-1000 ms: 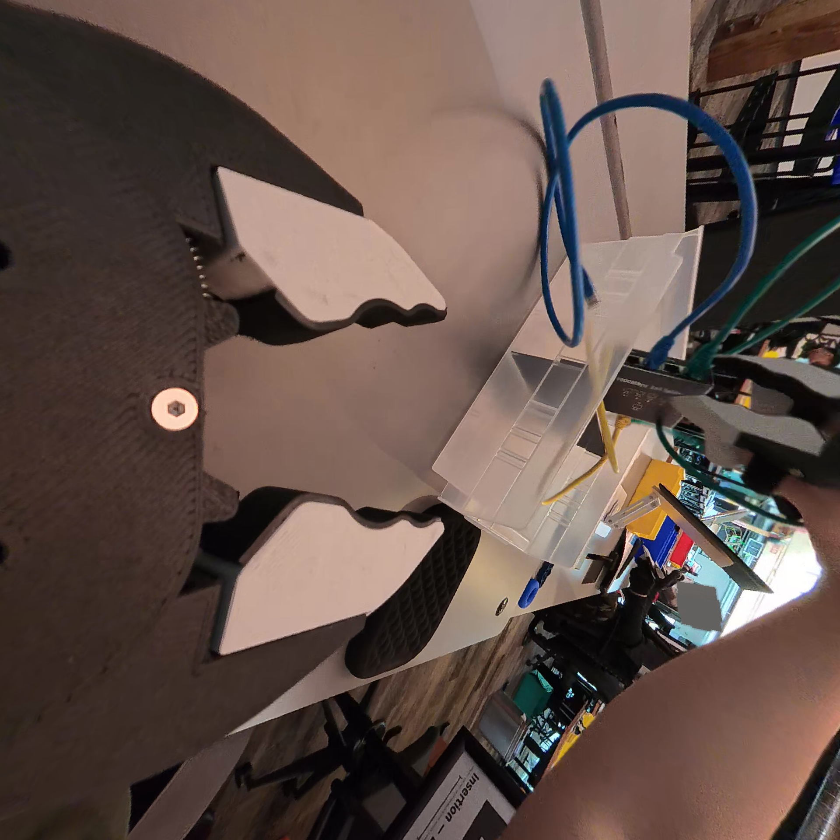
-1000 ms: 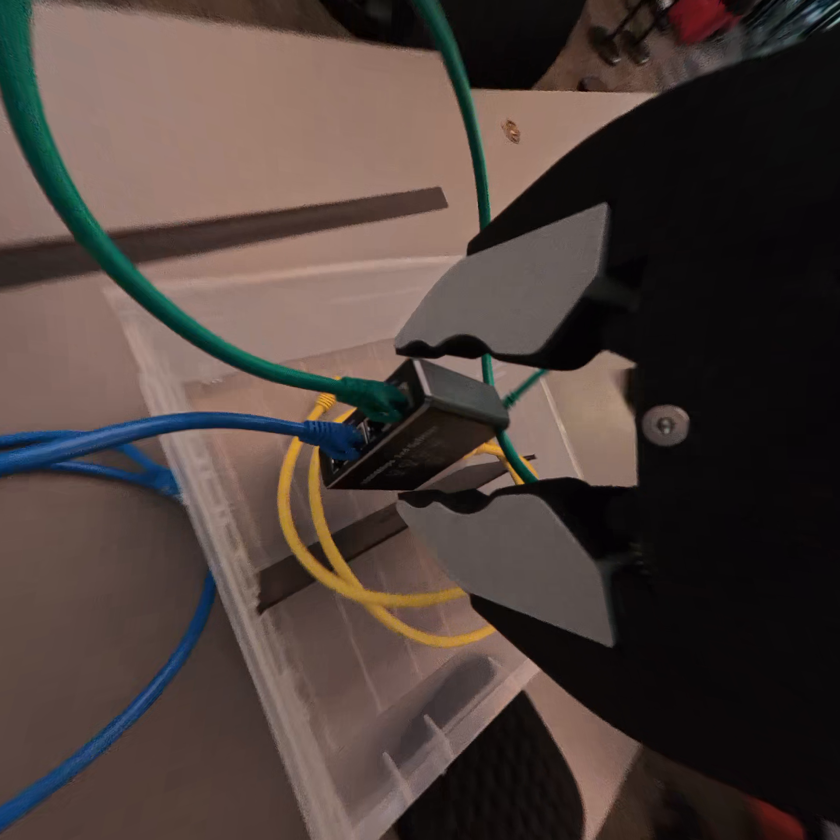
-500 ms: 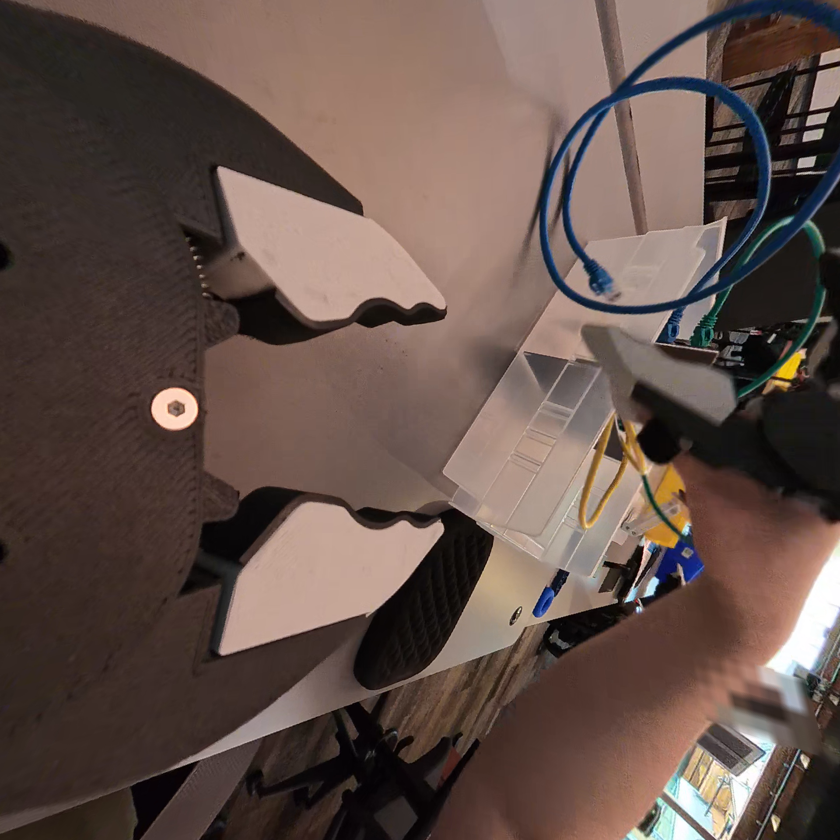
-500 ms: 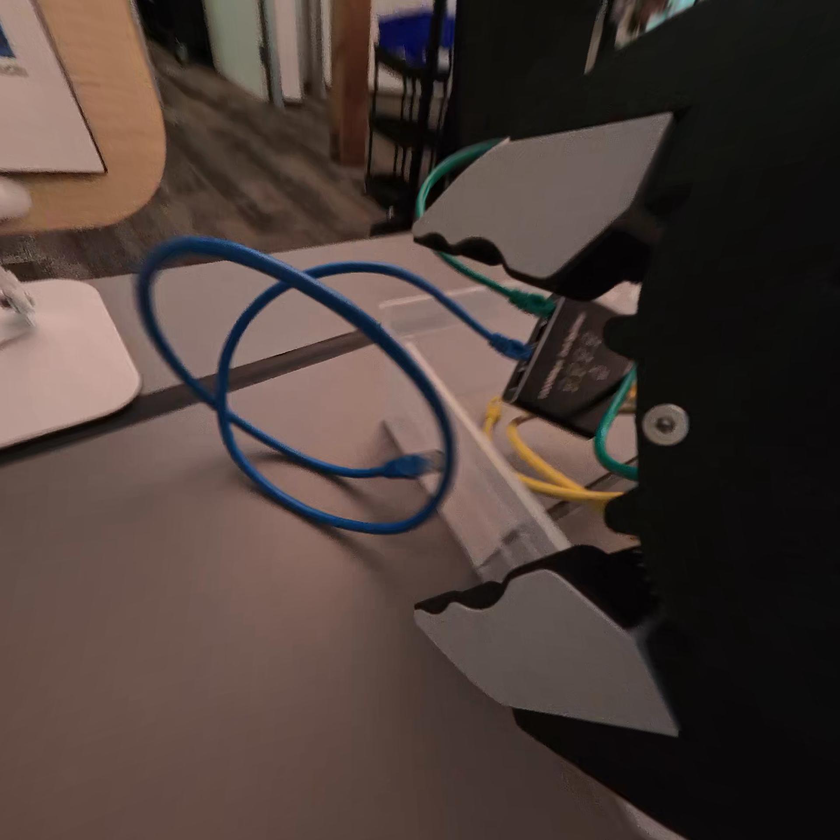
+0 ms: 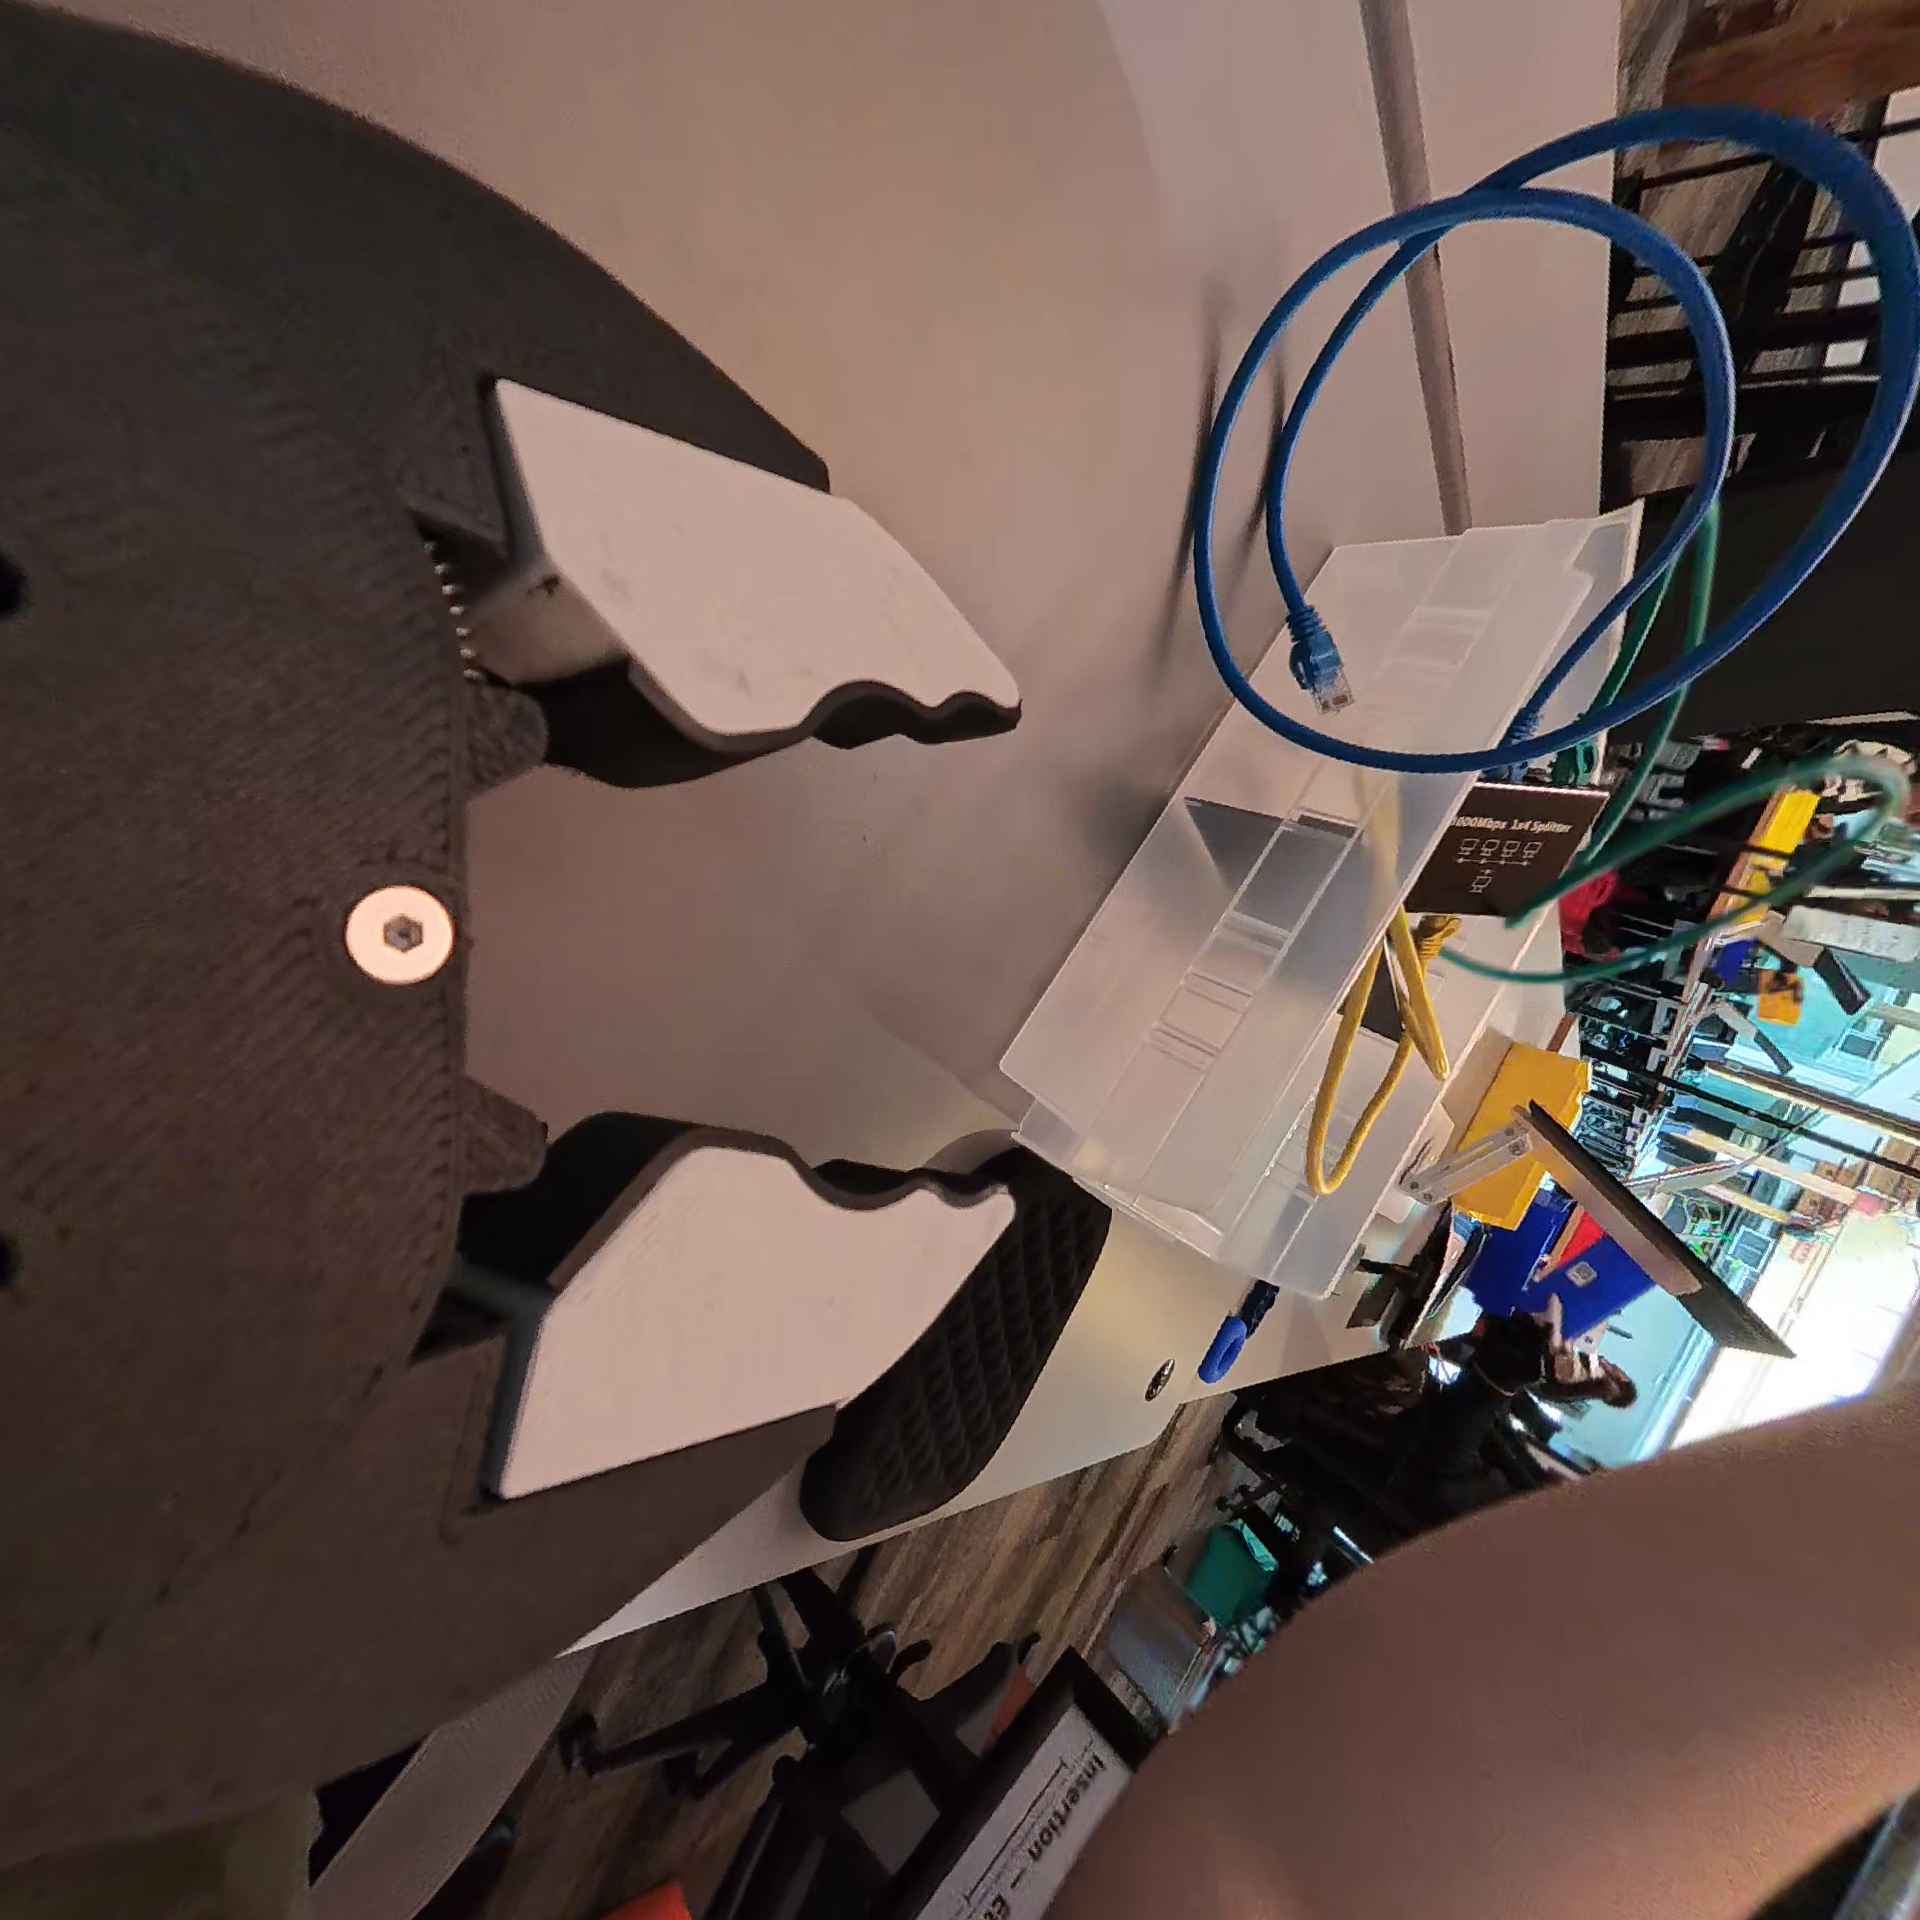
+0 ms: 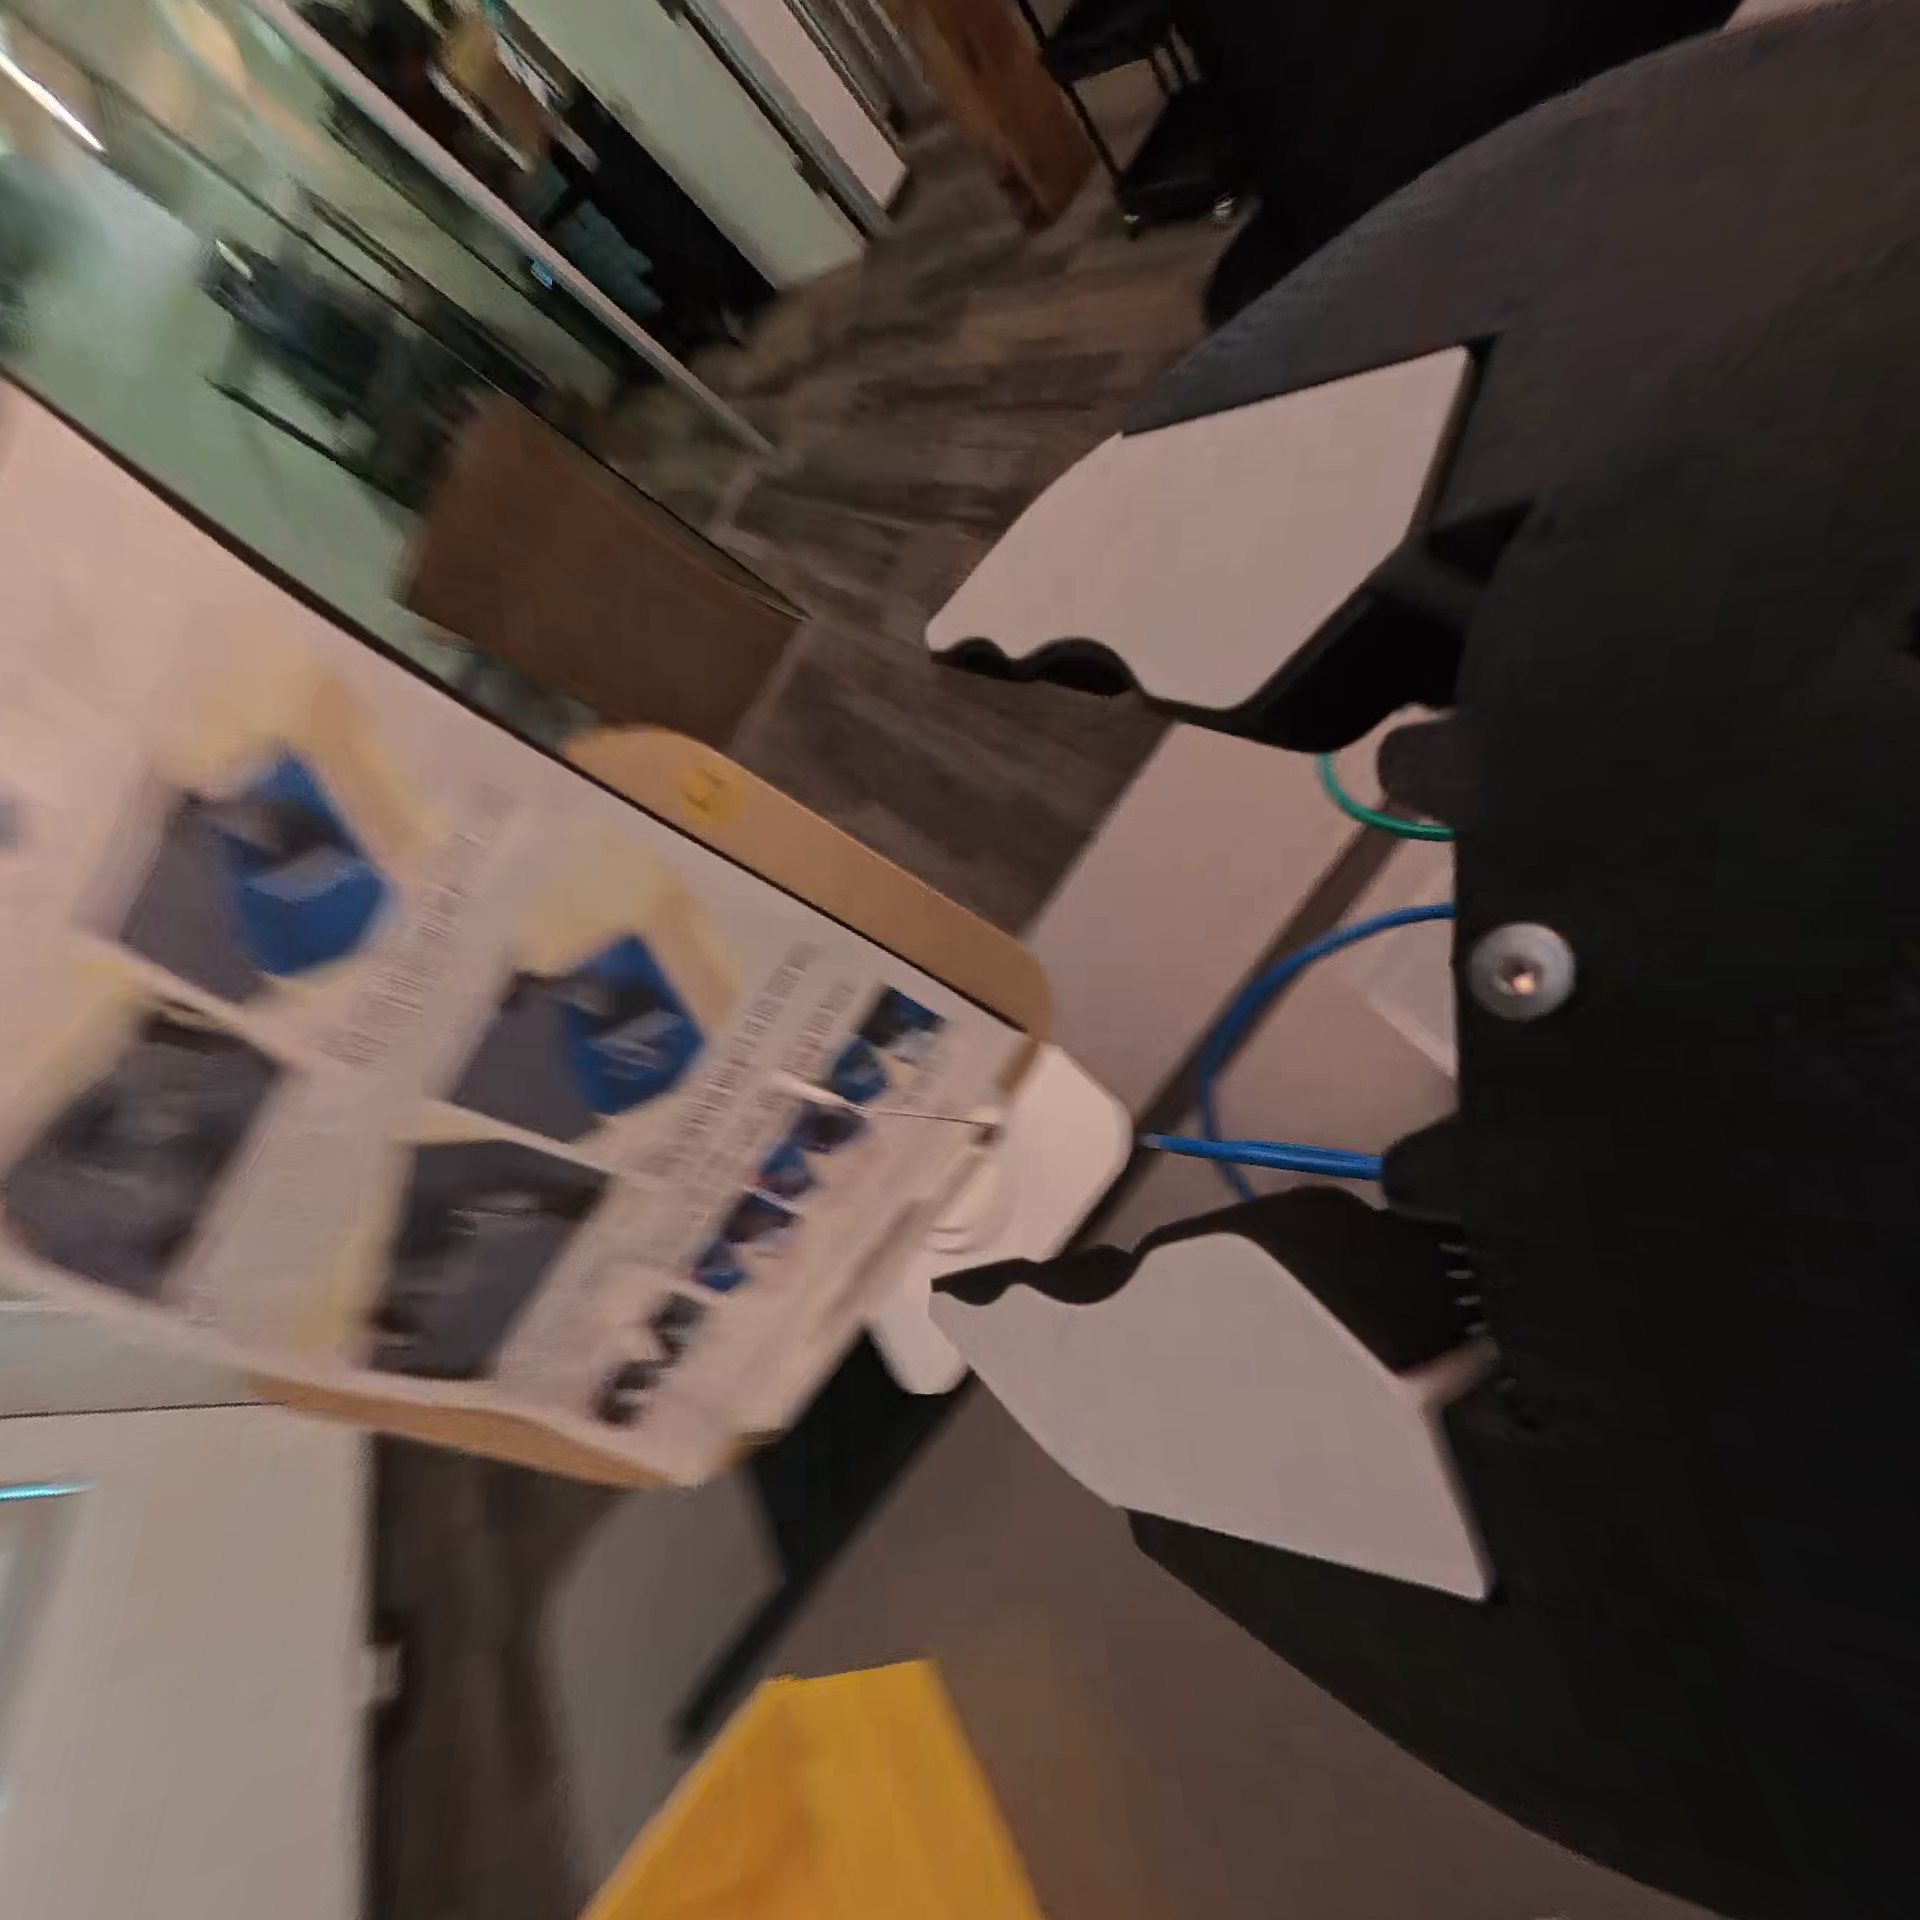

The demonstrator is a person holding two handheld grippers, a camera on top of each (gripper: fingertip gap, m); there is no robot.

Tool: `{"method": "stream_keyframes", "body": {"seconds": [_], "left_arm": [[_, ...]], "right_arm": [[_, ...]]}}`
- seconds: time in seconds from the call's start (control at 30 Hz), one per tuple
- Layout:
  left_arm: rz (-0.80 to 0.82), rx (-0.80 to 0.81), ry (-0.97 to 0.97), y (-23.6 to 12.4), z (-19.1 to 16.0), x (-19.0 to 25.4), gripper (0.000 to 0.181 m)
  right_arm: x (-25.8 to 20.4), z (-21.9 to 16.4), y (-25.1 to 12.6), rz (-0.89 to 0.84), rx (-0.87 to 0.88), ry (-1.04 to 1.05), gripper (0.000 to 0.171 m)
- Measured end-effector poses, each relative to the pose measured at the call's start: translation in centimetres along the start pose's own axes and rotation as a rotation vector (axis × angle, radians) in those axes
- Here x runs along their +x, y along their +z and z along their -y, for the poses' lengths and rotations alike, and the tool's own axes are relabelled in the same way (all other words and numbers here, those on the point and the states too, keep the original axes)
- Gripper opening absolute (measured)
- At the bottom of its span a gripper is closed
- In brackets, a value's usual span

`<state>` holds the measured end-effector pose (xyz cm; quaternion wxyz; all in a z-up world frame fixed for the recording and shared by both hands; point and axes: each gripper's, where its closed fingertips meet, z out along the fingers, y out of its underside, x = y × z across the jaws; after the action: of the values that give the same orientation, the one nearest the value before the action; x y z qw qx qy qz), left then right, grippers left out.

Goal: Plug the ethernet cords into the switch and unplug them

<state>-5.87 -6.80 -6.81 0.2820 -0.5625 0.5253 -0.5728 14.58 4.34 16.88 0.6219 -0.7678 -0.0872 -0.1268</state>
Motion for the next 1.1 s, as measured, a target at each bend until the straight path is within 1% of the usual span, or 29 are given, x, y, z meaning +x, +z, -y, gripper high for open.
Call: {"method": "stream_keyframes", "body": {"seconds": [0.07,0.1,0.13,0.17,0.23,0.27,0.33,0.4,0.47,0.57,0.7,0.73,0.8,0.87,0.93,1.0,1.1], "left_arm": [[-0.001,-0.002,0.012,0.1,0.0,0.3,0.079],[-0.001,-0.001,0.016,0.1,0.1,0.4,0.079],[-0.002,0.000,0.019,0.1,0.1,0.5,0.079],[-0.002,0.002,0.020,0.0,0.2,0.5,0.079],[-0.002,0.002,0.018,0.1,0.1,0.5,0.079],[-0.004,0.000,0.015,0.1,0.1,0.5,0.079],[-0.008,-0.008,0.008,0.3,-0.2,0.5,0.079],[-0.012,-0.017,0.004,0.4,-0.4,0.6,0.079],[-0.015,-0.029,0.006,0.5,-0.7,0.7,0.079],[-0.020,-0.036,0.010,0.5,-0.9,0.9,0.079],[-0.032,-0.049,-0.001,0.6,-1.1,0.8,0.079],[-0.036,-0.054,-0.006,0.7,-1.2,0.8,0.079],[-0.043,-0.064,-0.014,0.8,-1.4,0.8,0.079],[-0.051,-0.070,-0.019,0.8,-1.5,0.9,0.079],[-0.056,-0.067,-0.020,0.8,-1.5,1.1,0.079],[-0.057,-0.068,-0.017,0.8,-1.4,1.2,0.079],[-0.054,-0.068,-0.016,0.8,-1.5,1.1,0.079]], "right_arm": [[1.2,3.8,-2.4,0.012,0.153,0.060,0.106],[1.5,5.1,-3.5,0.027,0.201,0.080,0.103],[1.6,5.8,-4.3,0.038,0.213,0.088,0.097],[1.1,5.4,-4.5,0.067,0.172,0.087,0.097],[-0.8,2.1,-3.8,0.123,-0.025,0.073,0.104],[-1.7,-0.4,-3.1,0.127,-0.136,0.038,0.114],[-3.4,-6.3,-1.6,0.116,-0.362,-0.043,0.122],[-4.4,-11.9,0.1,0.091,-0.547,-0.144,0.124],[-4.5,-16.3,1.8,0.074,-0.704,-0.206,0.125],[-3.9,-20.0,4.5,0.075,-0.838,-0.234,0.124],[-2.0,-23.0,6.6,0.087,-1.014,-0.211,0.122],[-1.7,-23.6,6.8,0.100,-1.052,-0.195,0.118],[-1.3,-24.4,7.1,0.106,-1.104,-0.173,0.092],[-1.7,-24.5,6.9,0.167,-1.130,-0.146,0.066],[-1.2,-23.9,6.9,0.149,-1.099,-0.124,0.038],[-1.1,-22.6,6.5,0.168,-1.026,-0.115,0.011],[0.0,-19.8,5.1,0.152,-0.850,-0.134,0.010]]}}
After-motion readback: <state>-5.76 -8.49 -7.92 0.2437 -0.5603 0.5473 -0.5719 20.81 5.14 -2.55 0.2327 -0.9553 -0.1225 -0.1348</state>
